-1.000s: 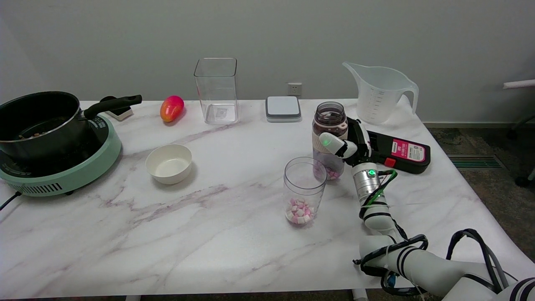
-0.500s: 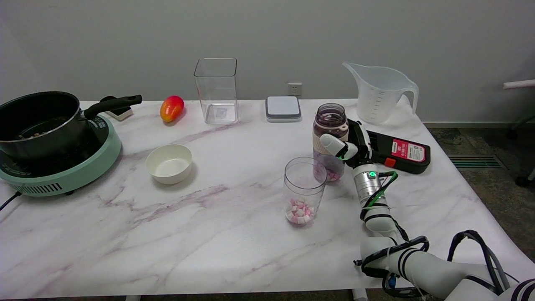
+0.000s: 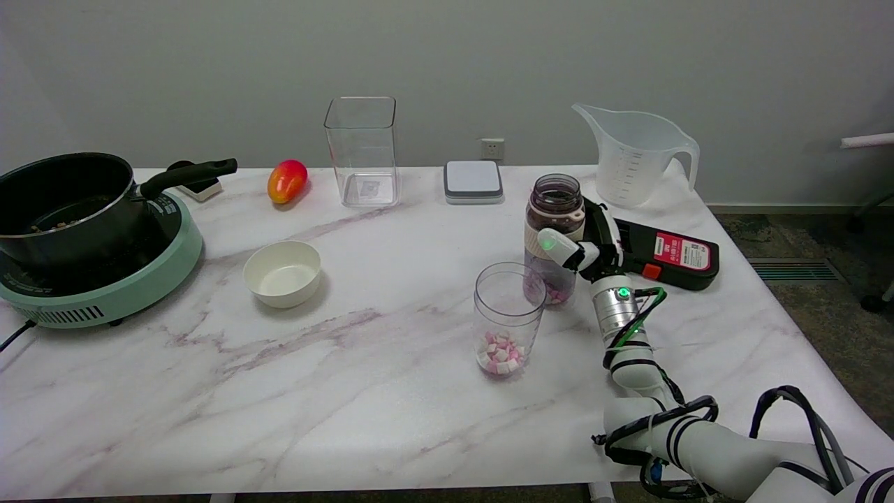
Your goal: Place the bottle onto the table.
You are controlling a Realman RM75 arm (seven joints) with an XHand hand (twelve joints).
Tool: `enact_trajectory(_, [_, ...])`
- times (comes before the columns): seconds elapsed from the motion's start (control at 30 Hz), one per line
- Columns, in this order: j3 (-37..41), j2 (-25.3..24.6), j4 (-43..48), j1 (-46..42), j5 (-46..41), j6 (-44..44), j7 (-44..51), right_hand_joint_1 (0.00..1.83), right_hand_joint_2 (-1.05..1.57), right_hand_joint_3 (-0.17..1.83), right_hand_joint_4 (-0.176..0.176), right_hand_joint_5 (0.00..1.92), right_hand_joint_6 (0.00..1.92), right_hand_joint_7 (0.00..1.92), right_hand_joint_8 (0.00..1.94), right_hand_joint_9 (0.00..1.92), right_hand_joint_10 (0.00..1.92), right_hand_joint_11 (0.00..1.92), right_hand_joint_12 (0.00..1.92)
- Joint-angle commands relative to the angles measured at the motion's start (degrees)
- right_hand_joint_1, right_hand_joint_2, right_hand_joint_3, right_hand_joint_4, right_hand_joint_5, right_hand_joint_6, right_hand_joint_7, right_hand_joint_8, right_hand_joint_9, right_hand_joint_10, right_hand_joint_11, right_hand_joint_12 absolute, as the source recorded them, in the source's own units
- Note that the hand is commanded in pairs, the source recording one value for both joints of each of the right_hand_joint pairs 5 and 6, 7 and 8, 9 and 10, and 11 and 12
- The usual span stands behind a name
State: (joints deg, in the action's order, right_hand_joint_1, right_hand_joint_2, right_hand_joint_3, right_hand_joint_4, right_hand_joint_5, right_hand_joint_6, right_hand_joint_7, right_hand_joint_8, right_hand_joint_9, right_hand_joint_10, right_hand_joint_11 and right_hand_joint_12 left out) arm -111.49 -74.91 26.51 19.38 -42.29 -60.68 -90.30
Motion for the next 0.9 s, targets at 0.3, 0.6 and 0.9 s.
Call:
enact_trajectory(0.3, [0.24,0.65,0.32,-0.91,-0.01,-0.6,-0.01,1.24,-0.34,1.22,0.0,0.82,0.82,1.32,1.32,1.0,1.0,0.98,0.98])
enact_trajectory(0.6, [0.48,2.65,0.35,-1.87,-0.09,-1.77,-0.01,1.24,-0.37,1.23,0.0,0.79,0.79,1.29,1.29,0.98,0.98,0.98,0.98])
enact_trajectory(0.9, [0.88,3.48,1.47,-2.9,-0.09,-1.77,-0.01,1.23,-0.41,1.22,0.0,0.74,0.74,1.27,1.27,0.96,0.96,0.99,0.99])
